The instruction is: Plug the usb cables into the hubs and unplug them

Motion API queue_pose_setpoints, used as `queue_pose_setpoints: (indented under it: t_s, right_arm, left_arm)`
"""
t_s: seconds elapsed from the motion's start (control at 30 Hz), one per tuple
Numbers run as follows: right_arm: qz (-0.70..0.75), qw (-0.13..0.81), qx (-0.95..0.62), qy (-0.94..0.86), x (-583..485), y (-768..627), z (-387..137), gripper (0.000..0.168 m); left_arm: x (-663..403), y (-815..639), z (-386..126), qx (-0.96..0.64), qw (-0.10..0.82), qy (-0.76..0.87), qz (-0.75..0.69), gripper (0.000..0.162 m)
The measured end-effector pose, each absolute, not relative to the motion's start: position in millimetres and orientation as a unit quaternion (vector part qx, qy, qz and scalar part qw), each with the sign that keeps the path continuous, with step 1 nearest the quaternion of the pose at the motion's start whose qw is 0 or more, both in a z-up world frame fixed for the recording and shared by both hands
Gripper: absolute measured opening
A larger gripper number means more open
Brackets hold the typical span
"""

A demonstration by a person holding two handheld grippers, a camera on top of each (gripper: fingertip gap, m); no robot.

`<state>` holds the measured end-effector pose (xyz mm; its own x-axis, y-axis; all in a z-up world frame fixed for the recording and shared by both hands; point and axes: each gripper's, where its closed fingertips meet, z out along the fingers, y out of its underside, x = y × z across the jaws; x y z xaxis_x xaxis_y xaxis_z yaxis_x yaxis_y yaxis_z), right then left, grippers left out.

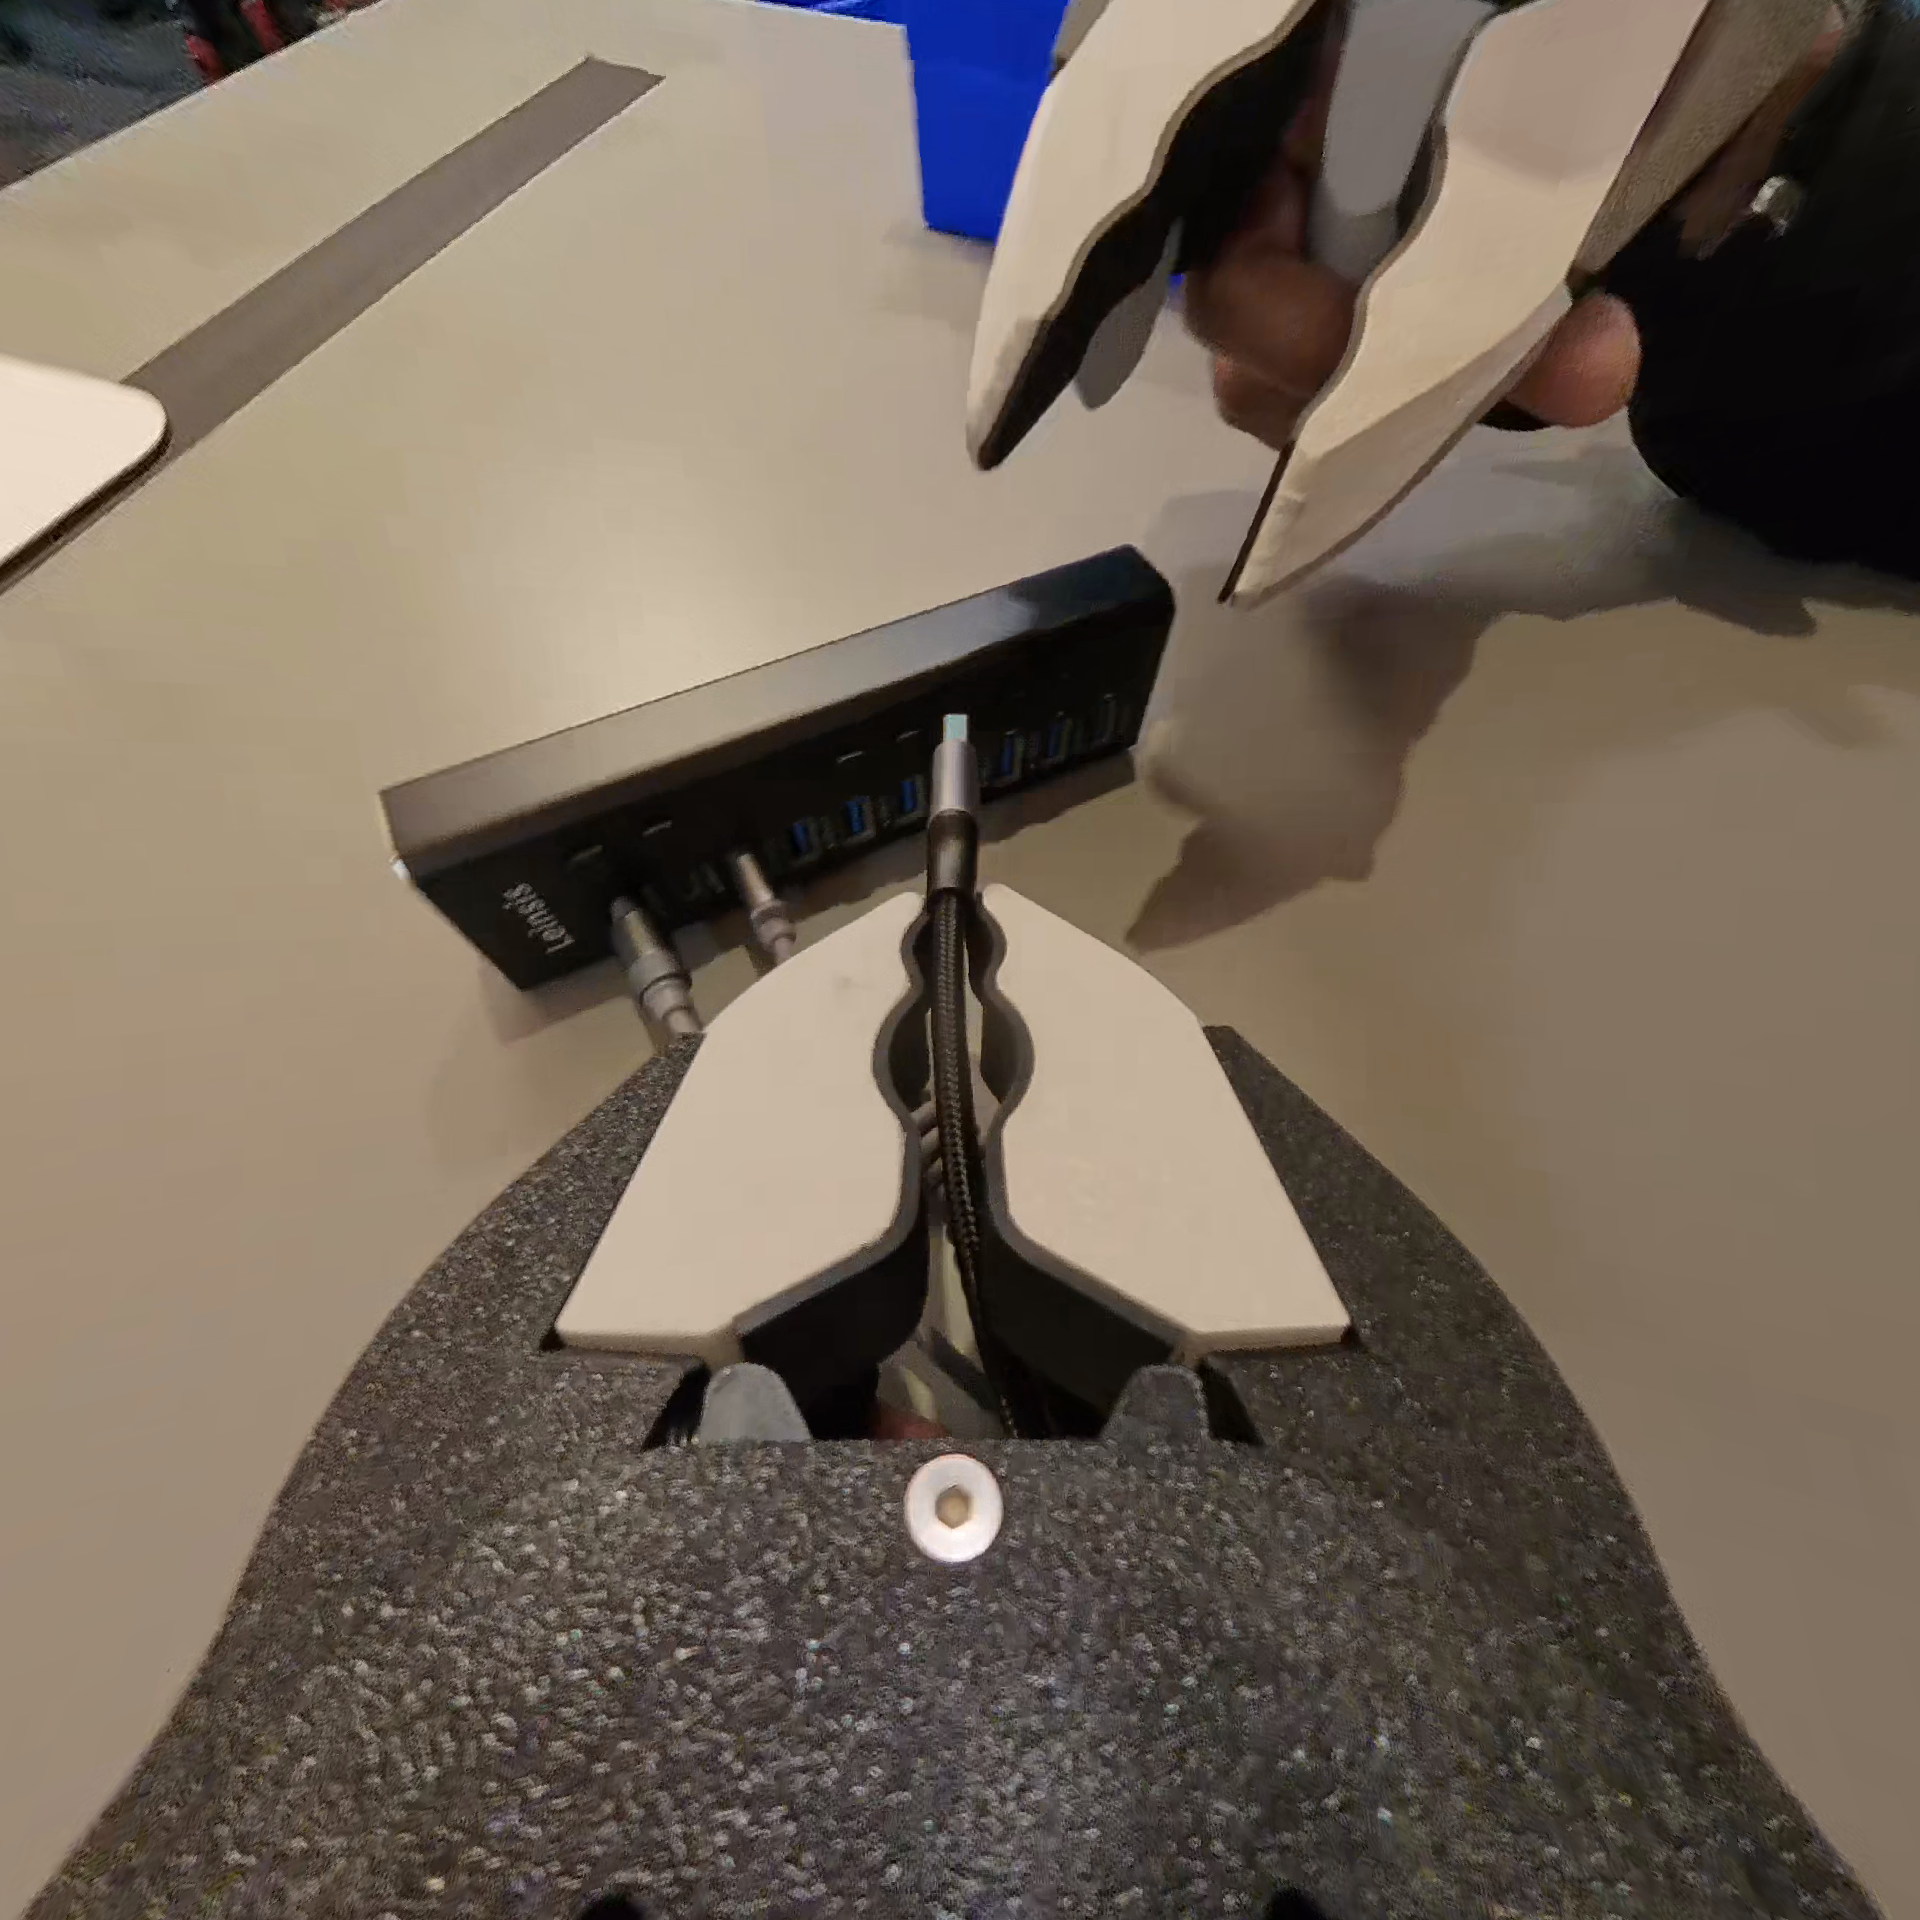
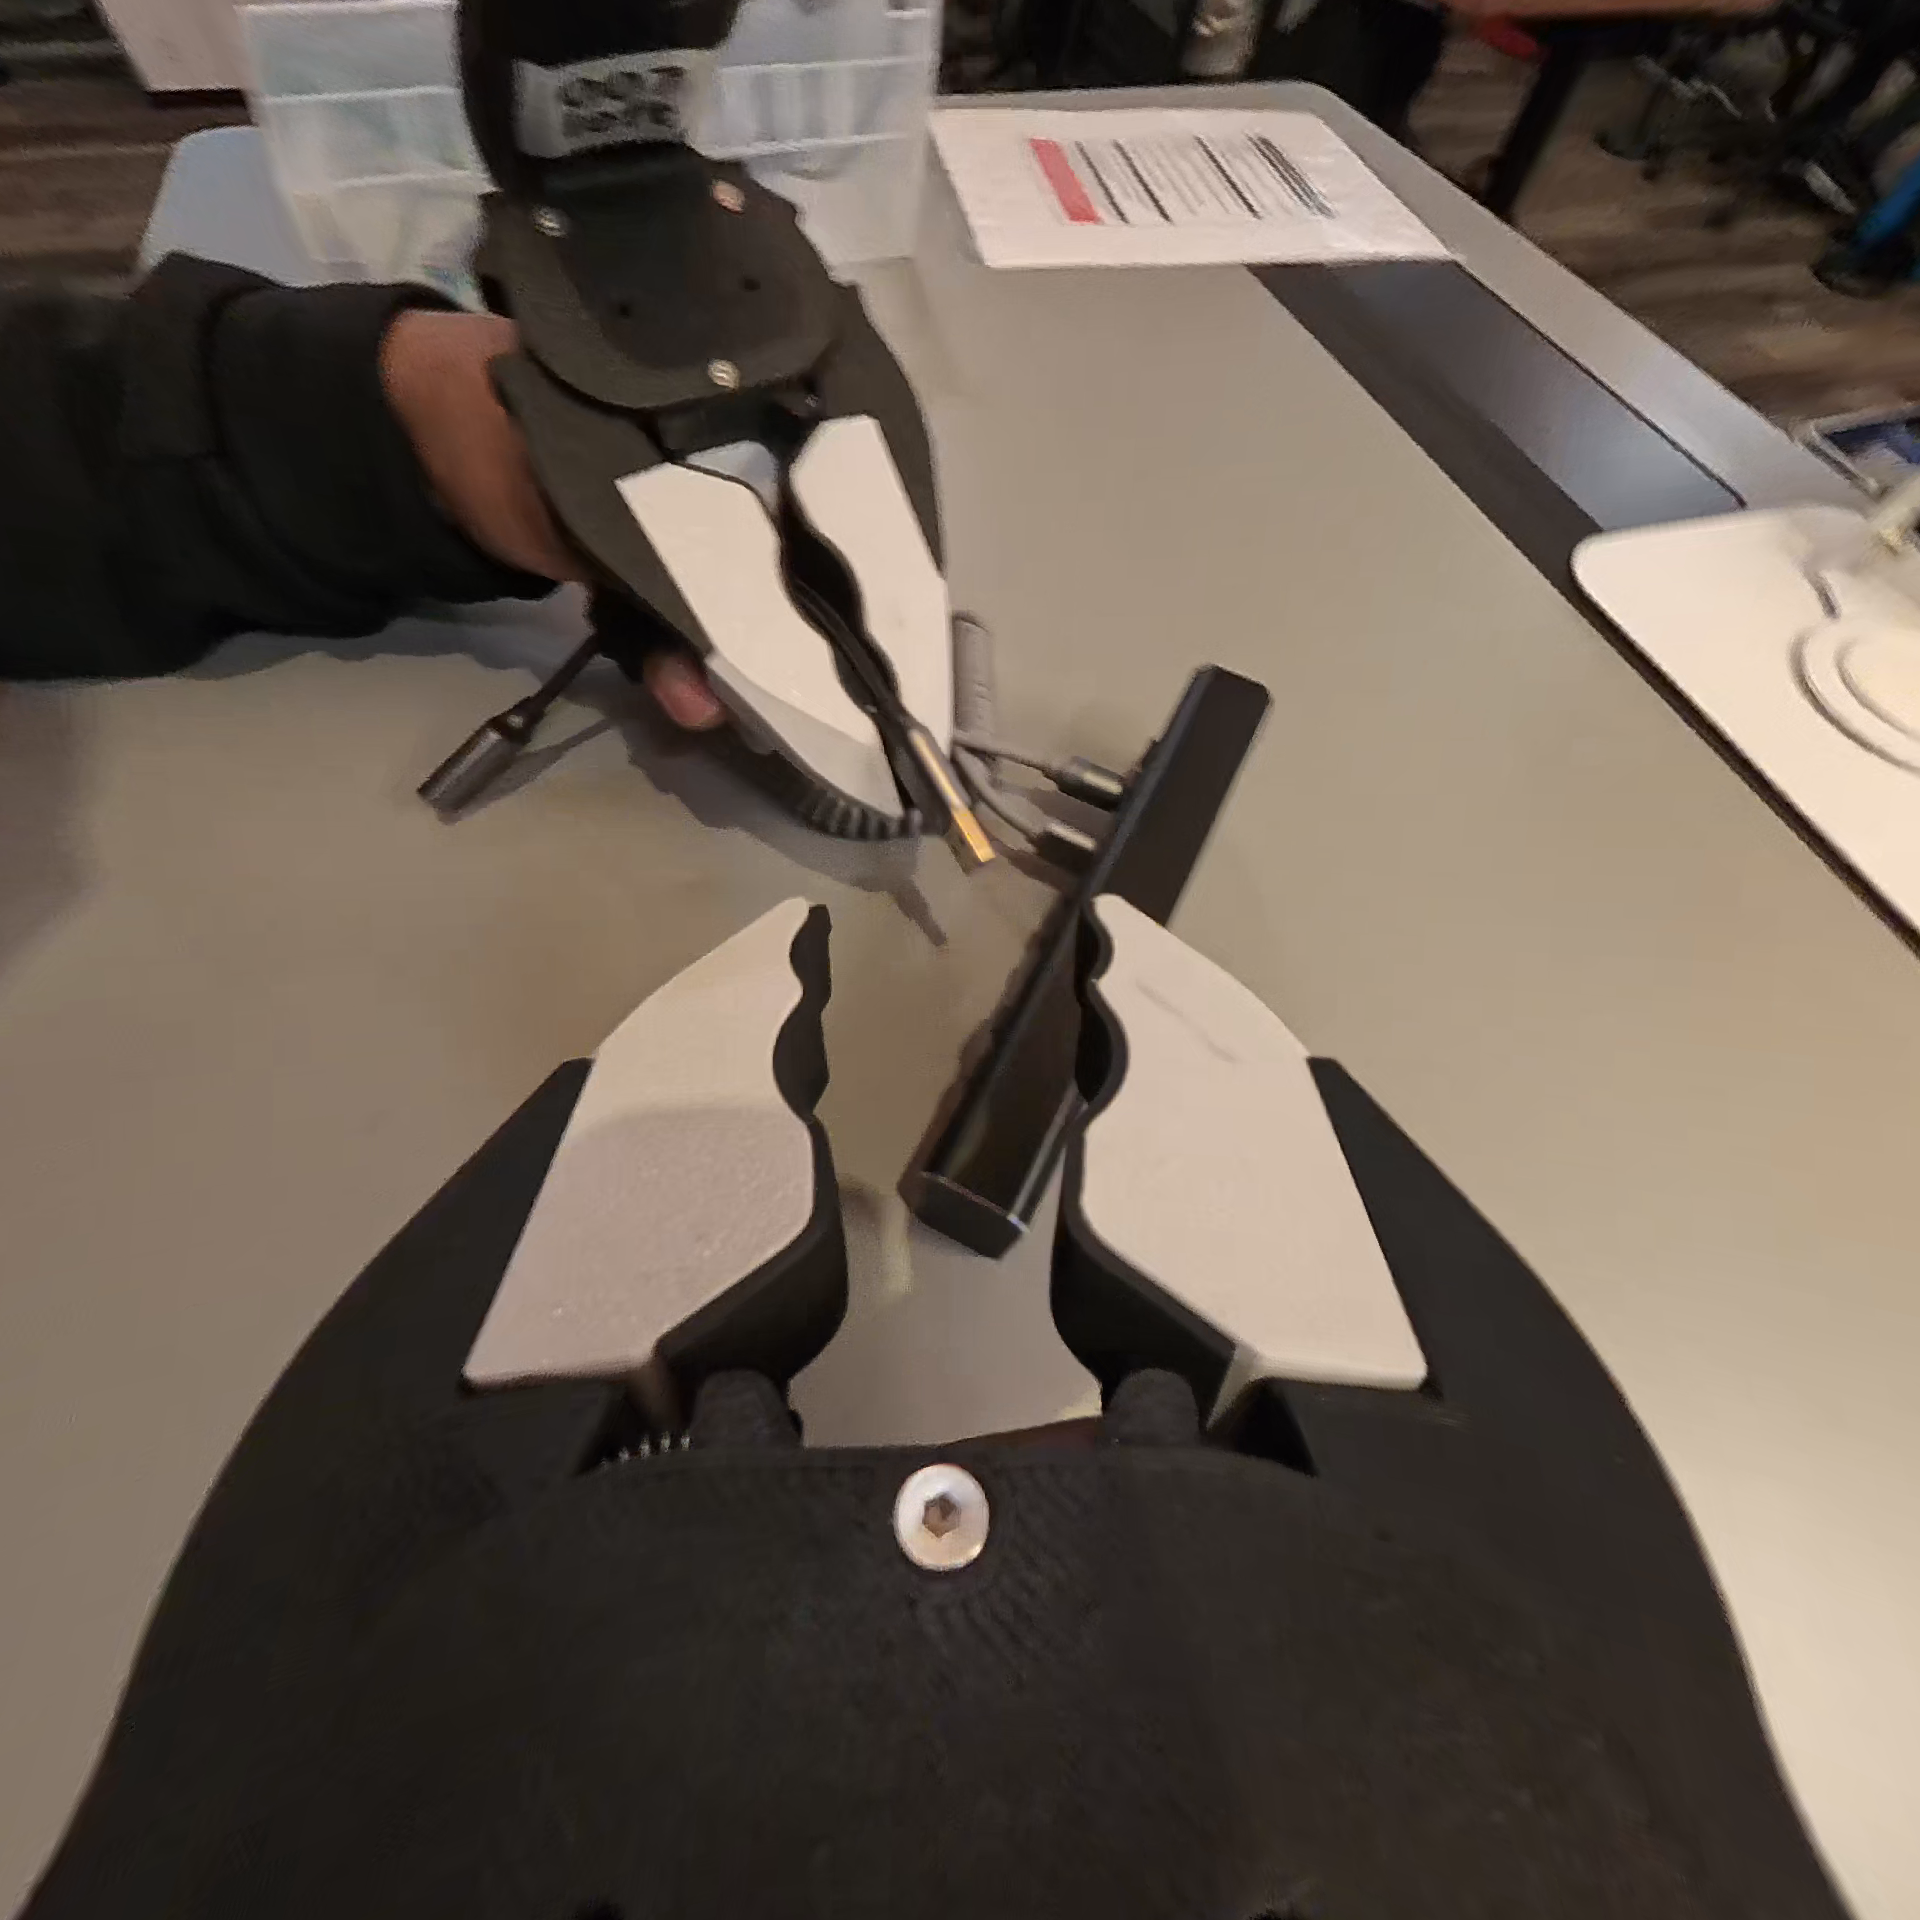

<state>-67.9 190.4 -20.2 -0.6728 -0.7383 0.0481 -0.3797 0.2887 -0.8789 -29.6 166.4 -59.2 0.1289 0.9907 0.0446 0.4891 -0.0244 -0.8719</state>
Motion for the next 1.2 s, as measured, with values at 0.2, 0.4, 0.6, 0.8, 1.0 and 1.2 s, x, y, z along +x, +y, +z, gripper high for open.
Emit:
queue_pose_setpoints:
  t_s: [0.2,0.4,0.6,0.8,1.0,1.2]
  right_arm:
    - [-0.410,0.170,-0.320,0.837,-82,180,-49,0.056]
    - [-0.432,0.146,-0.317,0.832,-73,174,-35,0.049]
    - [-0.406,0.132,-0.295,0.855,-87,176,-53,0.047]
    - [-0.395,0.147,-0.288,0.860,-91,182,-64,0.045]
    - [-0.394,0.145,-0.291,0.860,-90,183,-69,0.045]
    - [-0.442,0.131,-0.306,0.833,-91,184,-49,0.044]
  left_arm:
    - [-22,159,-64,-0.587,0.403,-0.641,0.286,0.004]
    - [-19,168,-42,-0.545,0.481,-0.627,0.281,0.004]
    - [-13,173,-3,-0.496,0.589,-0.571,0.285,0.000]
    - [-10,175,7,-0.479,0.628,-0.547,0.278,0.000]
    - [-13,177,-1,-0.489,0.615,-0.558,0.268,0.000]
    - [-26,186,-25,-0.526,0.541,-0.603,0.261,0.000]
